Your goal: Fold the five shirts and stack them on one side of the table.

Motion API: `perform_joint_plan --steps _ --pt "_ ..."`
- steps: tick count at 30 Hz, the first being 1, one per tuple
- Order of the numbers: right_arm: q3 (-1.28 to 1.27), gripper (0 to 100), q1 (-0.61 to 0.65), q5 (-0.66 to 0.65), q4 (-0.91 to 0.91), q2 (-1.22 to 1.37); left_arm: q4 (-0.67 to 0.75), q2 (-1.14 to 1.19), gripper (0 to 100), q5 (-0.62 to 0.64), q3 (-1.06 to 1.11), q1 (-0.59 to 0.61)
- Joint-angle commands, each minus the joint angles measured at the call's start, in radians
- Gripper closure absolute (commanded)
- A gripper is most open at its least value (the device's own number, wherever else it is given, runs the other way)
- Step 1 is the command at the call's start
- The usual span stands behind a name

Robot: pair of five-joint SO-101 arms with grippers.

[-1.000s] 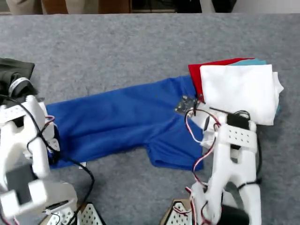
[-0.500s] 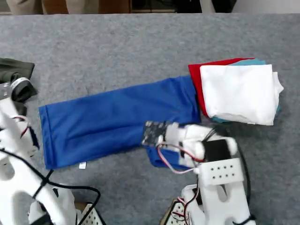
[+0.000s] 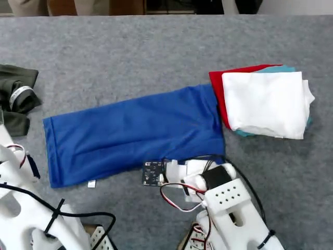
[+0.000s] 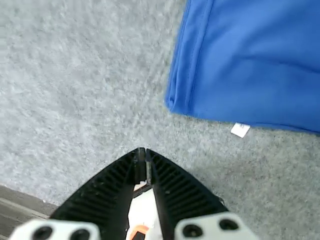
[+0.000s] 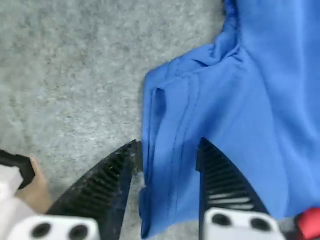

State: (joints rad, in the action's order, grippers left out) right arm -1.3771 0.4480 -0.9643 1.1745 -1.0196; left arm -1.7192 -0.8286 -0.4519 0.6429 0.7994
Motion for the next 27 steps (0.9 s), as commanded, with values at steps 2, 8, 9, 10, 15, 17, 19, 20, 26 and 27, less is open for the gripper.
perform_joint_plan --steps 2,8,9,10,15,17,19,20,26,27 --pt "-0.027 81.4 0.008 0.012 -0.049 -0.010 0.028 -0.016 98 -0.005 -0.003 0.008" --pt "-0.061 79.1 0.007 0.012 -0.123 0.054 0.028 -0.016 98 -0.005 -0.003 0.008" --pt "-0.047 76.7 0.007 0.012 -0.130 0.084 0.028 -0.016 98 -0.005 -0.003 0.008" --pt "-0.031 74.8 0.007 0.012 -0.133 0.119 0.028 -0.016 98 -0.005 -0.003 0.008" --pt "0.059 76.4 0.007 0.008 -0.172 0.338 0.028 -0.015 98 -0.005 -0.005 0.008" --pt "0.096 78.6 0.007 0.008 -0.175 0.420 0.028 -0.016 98 -0.005 -0.005 0.008" --pt "0.128 81.5 0.005 0.008 -0.175 0.484 0.028 -0.016 98 -0.006 -0.005 0.008" --pt "0.140 83.2 0.005 0.008 -0.175 0.504 0.028 -0.016 98 -0.006 -0.005 0.008" --pt "0.157 90.3 -0.001 0.012 -0.186 0.526 0.023 -0.016 98 -0.021 -0.006 0.011" --pt "0.159 90.7 -0.013 0.012 -0.189 0.526 0.021 -0.016 98 -0.037 -0.006 0.014"
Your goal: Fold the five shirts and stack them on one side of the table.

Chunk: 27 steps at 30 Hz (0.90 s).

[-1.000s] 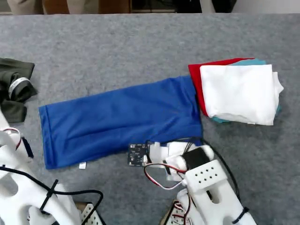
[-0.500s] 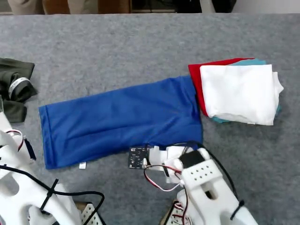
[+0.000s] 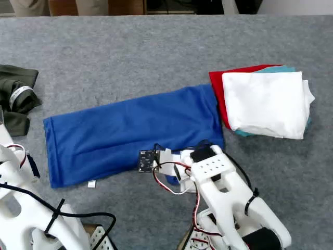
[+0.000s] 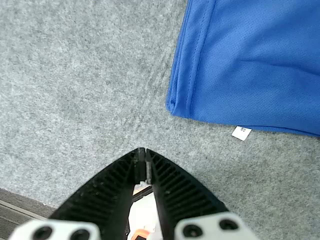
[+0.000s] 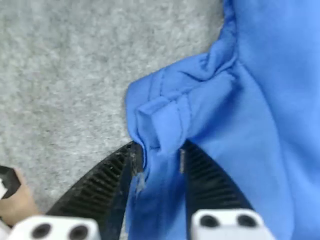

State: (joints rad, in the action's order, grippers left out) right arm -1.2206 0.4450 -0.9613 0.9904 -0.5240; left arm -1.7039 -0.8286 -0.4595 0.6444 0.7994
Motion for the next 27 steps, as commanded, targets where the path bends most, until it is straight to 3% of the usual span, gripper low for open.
perform_joint_plan --steps 1,6,15,27 --pt "0.007 91.6 -0.024 0.009 -0.005 0.030 0.006 -0.016 98 -0.040 -0.008 0.015" --pt "0.050 99.7 -0.085 0.011 -0.029 0.036 0.003 -0.016 98 -0.043 -0.037 0.017" --pt "0.460 99.8 -0.051 -0.018 0.302 0.090 0.003 -0.008 98 -0.041 -0.127 0.009" --pt "1.244 99.8 -0.050 -0.196 0.591 0.719 0.003 -0.008 98 -0.041 -0.135 0.009"
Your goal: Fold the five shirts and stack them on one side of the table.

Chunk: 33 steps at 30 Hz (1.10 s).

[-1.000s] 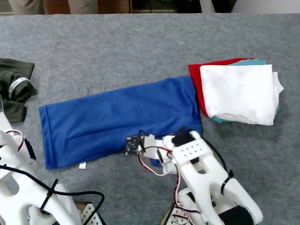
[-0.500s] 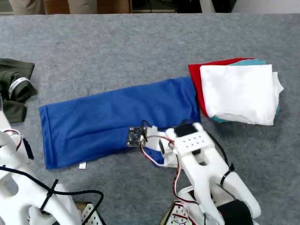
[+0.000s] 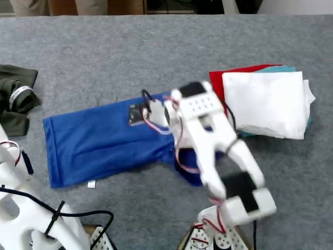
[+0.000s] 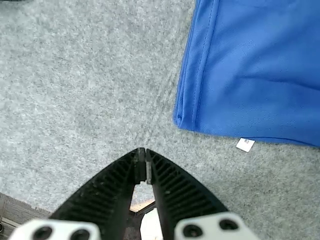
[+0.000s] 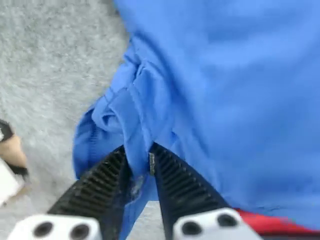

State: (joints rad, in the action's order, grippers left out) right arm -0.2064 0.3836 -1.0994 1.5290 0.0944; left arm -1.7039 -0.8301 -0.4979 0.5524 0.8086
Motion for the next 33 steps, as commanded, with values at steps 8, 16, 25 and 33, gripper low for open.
perform_joint_plan --steps 8,16,25,33 --pt "0.628 99.8 0.008 -0.175 0.189 0.441 0.003 -0.012 98 -0.003 -0.038 0.000" --pt "0.908 97.1 0.021 -0.170 0.189 0.656 0.003 -0.013 98 -0.002 -0.038 0.000" --pt "1.053 83.2 -0.013 -0.115 0.258 0.680 0.003 -0.015 98 -0.005 -0.035 0.000" --pt "0.998 89.8 -0.073 -0.115 0.258 0.492 0.003 -0.015 98 -0.006 -0.035 0.000"
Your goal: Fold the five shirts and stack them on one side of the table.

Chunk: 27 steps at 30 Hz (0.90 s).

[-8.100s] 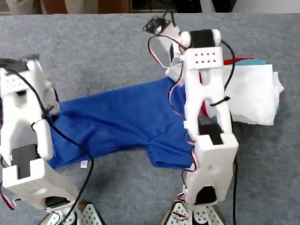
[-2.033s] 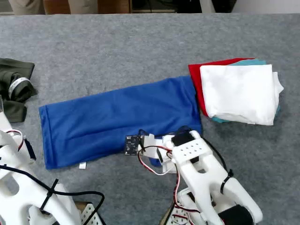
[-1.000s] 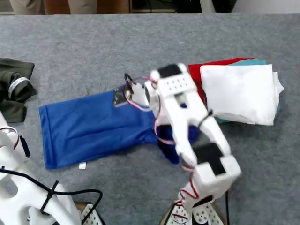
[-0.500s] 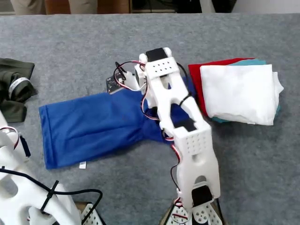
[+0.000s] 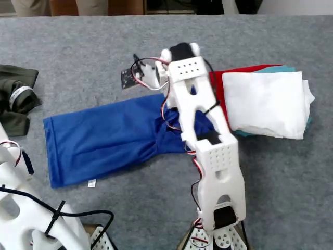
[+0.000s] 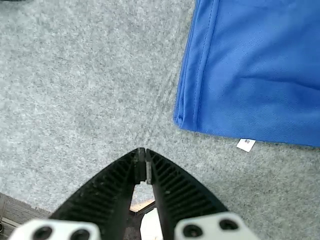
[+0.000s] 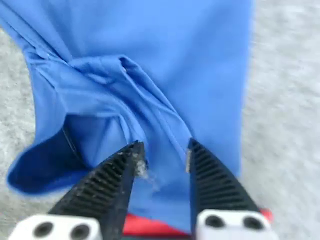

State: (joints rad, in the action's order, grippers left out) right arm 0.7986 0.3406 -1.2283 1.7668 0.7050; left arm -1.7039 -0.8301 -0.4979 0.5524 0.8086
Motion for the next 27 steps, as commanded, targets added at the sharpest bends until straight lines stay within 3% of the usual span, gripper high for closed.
perform_joint_plan --steps 1,4,9,15,20,27 --pt "-0.038 91.8 -0.031 0.014 0.020 -0.153 0.003 -0.015 98 -0.006 -0.035 0.000" --pt "-0.202 99.8 -0.044 0.014 0.021 -0.295 0.003 -0.015 98 -0.006 -0.038 0.000" --pt "-0.618 99.8 -0.050 0.011 -0.005 -0.618 0.003 -0.015 98 -0.008 -0.043 0.000" --pt "-1.135 99.6 -0.047 0.009 -0.318 -0.938 0.006 -0.015 98 -0.008 -0.043 -0.002" --pt "-1.302 99.6 -0.047 0.025 -0.551 -0.858 0.009 -0.015 98 -0.008 -0.044 -0.002" --pt "-1.047 99.6 -0.054 0.153 -0.707 -0.472 0.011 -0.015 98 -0.009 -0.044 -0.002"
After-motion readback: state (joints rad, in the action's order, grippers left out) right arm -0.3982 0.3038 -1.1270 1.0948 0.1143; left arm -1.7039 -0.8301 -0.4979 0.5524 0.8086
